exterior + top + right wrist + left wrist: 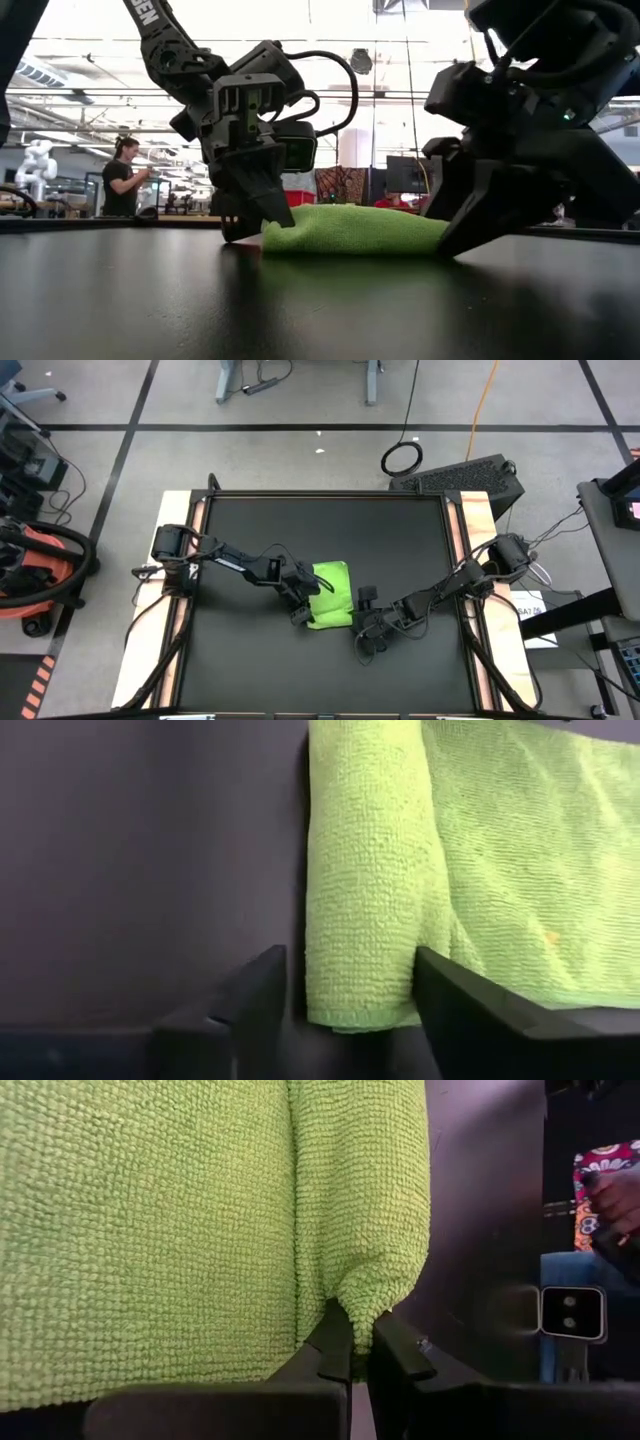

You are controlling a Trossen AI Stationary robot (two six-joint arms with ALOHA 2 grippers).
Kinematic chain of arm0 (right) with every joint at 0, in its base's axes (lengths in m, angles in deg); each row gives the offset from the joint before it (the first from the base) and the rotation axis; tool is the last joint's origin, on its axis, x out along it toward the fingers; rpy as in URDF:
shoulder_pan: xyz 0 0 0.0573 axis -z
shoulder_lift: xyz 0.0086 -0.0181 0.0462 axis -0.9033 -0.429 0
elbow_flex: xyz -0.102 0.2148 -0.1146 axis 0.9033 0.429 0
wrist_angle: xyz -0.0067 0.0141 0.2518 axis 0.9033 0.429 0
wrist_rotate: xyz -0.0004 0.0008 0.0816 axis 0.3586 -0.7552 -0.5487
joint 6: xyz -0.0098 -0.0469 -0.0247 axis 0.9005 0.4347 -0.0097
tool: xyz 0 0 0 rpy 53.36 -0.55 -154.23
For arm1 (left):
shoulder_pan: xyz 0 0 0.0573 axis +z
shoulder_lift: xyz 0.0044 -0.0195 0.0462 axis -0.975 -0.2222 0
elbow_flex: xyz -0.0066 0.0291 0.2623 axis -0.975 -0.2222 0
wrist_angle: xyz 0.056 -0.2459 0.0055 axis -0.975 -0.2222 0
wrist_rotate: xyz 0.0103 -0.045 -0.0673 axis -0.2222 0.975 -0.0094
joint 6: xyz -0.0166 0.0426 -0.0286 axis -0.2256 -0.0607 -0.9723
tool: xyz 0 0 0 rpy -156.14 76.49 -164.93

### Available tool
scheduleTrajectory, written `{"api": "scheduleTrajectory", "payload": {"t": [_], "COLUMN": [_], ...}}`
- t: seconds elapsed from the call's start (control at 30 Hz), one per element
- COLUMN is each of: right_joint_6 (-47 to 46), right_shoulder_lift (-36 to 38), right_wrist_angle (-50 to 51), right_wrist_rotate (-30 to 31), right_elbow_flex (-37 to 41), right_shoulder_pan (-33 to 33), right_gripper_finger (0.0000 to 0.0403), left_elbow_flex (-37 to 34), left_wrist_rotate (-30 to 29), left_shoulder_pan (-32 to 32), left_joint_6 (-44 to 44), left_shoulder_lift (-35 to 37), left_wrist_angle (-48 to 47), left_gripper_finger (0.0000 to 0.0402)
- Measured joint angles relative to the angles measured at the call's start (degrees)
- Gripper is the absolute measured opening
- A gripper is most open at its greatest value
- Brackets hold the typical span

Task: Roll towel
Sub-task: Roll the green towel

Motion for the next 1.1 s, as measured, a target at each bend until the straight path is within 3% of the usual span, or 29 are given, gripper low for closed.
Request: {"api": "scheduleTrajectory", "payload": {"t": [0.3, 0.5, 0.83, 0.97, 1.1], "right_joint_6": [-1.81, -6.48, -12.76, -15.67, -18.28], "right_shoulder_lift": [-0.55, -0.51, -0.53, -0.61, -0.66], "right_wrist_angle": [-1.88, -2.12, -2.43, -2.06, -1.79], "right_wrist_rotate": [-4.3, -10.6, -28.36, -35.06, -39.5], "right_elbow_flex": [0.0, -0.07, -0.09, -0.06, 0.02], "right_shoulder_pan": [1.98, 4.37, 9.81, 11.93, 13.63], "right_gripper_finger": [0.0086, 0.0012, 0.0009, 0.0008, 0.0008], "left_elbow_flex": [-0.02, -0.22, -0.24, -0.22, -0.19], "left_wrist_rotate": [1.78, 2.33, -0.22, -4.9, -15.2], "left_shoulder_pan": [0.35, 0.33, -0.08, -2.22, -6.75], "left_joint_6": [0.17, 2.05, 8.02, 11.98, 18.59], "left_shoulder_lift": [-0.04, 1.52, 6.11, 8.31, 9.92], "left_wrist_angle": [0.04, -0.19, 0.92, 0.97, -0.97], "left_gripper_finger": [0.0019, 0.0074, 0.0208, 0.0222, 0.0223]}}
